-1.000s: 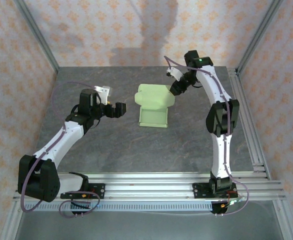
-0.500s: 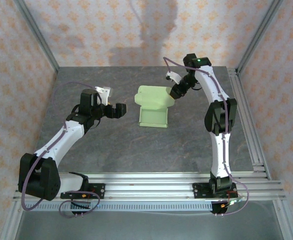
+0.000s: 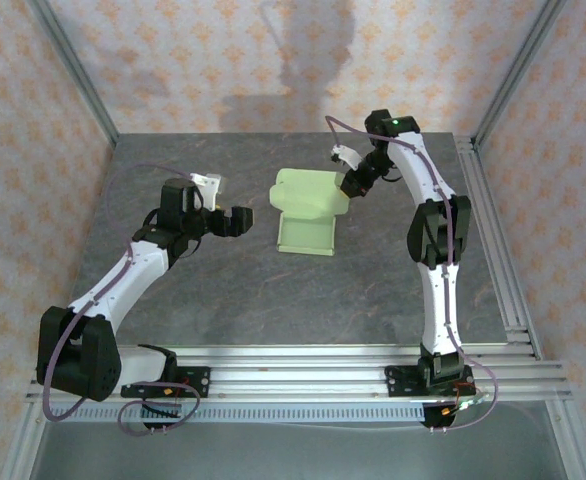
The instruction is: Fold the paper box
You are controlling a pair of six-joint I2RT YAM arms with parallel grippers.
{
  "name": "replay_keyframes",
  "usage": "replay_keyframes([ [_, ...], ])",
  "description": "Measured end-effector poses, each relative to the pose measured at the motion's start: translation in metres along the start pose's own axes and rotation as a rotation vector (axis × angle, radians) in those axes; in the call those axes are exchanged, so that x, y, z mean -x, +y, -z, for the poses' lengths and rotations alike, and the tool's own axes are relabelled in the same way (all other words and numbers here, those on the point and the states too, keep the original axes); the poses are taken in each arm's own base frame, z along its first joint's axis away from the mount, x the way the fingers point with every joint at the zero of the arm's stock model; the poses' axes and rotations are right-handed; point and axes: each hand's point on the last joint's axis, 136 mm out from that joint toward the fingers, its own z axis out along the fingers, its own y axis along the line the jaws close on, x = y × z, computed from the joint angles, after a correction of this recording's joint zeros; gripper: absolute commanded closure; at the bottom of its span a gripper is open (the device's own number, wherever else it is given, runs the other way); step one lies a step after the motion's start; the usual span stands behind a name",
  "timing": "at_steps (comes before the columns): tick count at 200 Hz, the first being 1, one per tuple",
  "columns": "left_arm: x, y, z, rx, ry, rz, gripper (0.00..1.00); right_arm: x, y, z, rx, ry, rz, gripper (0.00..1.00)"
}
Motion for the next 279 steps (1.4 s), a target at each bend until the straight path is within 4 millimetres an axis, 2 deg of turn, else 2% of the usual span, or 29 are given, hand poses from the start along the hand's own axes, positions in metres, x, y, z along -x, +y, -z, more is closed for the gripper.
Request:
replay_keyframes([
  [49,-0.001,-0.002,-0.001,-0.008,0.004,-0.002,0.0,0.0,0.0,0.0,0.002,-0.001,0.025,1.0],
  [72,0.0,-0.005,-0.01,-0.025,0.021,-0.027,0.02,-0.001,0.003,-0.001,0.013,-0.008,0.041,1.0],
  [93,0.007,-0.009,-0.022,-0.05,0.037,-0.072,0.02,-0.003,0.009,-0.001,0.019,-0.004,0.053,1.0],
  [121,0.027,-0.026,-0.039,-0.119,0.064,-0.179,0.03,-0.003,0.017,-0.003,0.028,0.003,0.067,1.0],
  [147,0.045,-0.044,-0.059,-0.175,0.104,-0.302,0.15,-0.002,0.021,-0.005,0.033,0.006,0.079,1.0],
  [175,0.051,-0.051,-0.08,-0.21,0.165,-0.388,0.27,-0.001,0.024,-0.007,0.04,0.006,0.083,1.0],
  [205,0.045,-0.045,-0.099,-0.224,0.262,-0.437,0.33,-0.003,0.027,-0.008,0.044,0.0,0.084,1.0],
  [222,0.038,-0.042,-0.107,-0.234,0.314,-0.464,0.43,-0.003,0.028,-0.008,0.041,-0.003,0.084,1.0],
  [264,0.017,-0.033,-0.118,-0.247,0.418,-0.478,0.51,-0.002,0.027,-0.008,0.036,-0.008,0.087,1.0],
  [279,0.014,-0.03,-0.121,-0.244,0.437,-0.479,0.58,-0.002,0.027,-0.007,0.035,-0.009,0.088,1.0],
])
